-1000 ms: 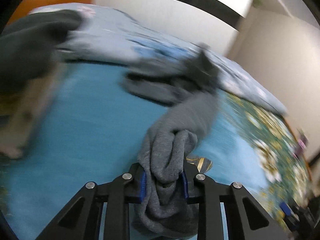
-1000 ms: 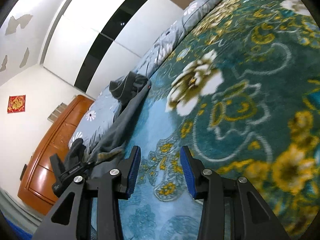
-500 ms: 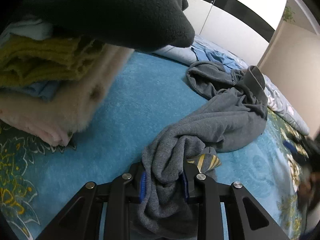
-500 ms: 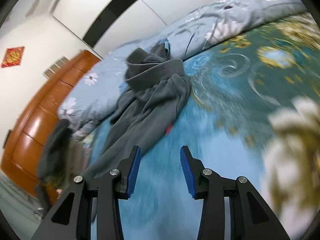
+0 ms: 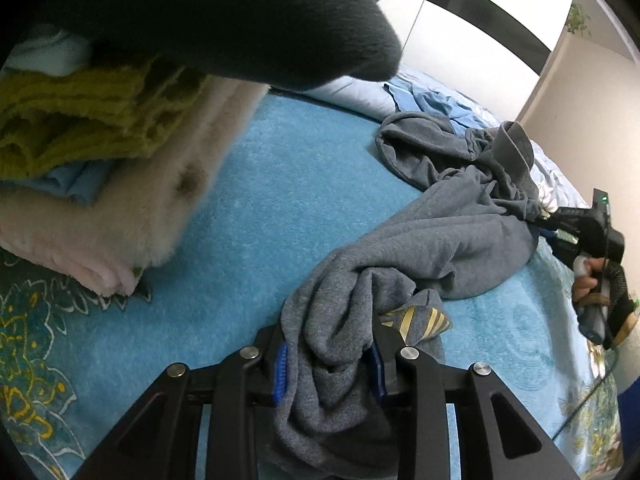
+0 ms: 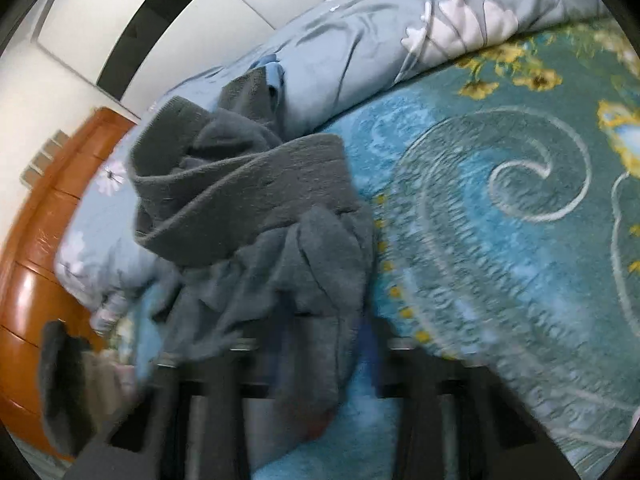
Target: Fold clothes
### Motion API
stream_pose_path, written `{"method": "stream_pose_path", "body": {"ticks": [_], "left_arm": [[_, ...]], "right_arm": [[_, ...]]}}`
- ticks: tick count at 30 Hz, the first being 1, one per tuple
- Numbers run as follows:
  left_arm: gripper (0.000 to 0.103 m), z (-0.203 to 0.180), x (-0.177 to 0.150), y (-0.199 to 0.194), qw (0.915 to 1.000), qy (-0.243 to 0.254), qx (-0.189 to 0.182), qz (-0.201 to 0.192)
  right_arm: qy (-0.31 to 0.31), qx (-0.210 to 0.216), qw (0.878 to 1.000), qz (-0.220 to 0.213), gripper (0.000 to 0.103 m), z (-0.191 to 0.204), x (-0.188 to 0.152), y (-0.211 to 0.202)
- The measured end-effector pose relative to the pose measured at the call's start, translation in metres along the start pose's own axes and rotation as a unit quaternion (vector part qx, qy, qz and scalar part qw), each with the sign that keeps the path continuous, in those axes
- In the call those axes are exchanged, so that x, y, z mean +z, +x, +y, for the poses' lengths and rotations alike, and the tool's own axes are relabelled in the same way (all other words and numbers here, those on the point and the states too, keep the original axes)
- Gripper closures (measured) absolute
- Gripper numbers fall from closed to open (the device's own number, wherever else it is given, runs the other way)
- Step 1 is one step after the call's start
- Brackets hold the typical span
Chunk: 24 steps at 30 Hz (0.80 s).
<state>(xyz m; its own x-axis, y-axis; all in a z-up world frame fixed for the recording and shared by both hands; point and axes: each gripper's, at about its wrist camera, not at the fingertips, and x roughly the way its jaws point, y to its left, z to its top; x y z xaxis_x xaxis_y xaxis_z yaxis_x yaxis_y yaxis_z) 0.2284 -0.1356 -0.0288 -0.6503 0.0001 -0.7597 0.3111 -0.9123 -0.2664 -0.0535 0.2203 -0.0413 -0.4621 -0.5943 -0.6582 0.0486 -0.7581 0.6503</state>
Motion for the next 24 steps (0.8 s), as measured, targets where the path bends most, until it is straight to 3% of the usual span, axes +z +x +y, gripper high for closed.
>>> {"method": "stream_pose_path", "body": {"ticks": [5,10,17,24], "left_arm": [[0.069,-0.012,-0.003,-0.009,0.9996,0.019,-0.02,-0.005],[0.069,-0.043,-0.011,-0.015,0.9957,0.057,-0.072,-0.008],[0.069,-0.12,-0.035,-0.015,0.9779,0.145,-0.15,0.009],[0.069,-0.181,-0.066,-0.017,0.9597,0.216,-0.177,0.031]], "right_arm": [[0.024,0.078,0.996,-0.041,0.097,-0.006,-0.003,-0.042],[0.042,0.121,0.985,-0.112,0.097,-0.038,-0.006,-0.128],[0.066,0.088,0.971,-0.211,0.097,-0.112,-0.04,-0.266],[0.145,0.06,0.95,-0.271,0.097,-0.207,-0.12,-0.359]]}}
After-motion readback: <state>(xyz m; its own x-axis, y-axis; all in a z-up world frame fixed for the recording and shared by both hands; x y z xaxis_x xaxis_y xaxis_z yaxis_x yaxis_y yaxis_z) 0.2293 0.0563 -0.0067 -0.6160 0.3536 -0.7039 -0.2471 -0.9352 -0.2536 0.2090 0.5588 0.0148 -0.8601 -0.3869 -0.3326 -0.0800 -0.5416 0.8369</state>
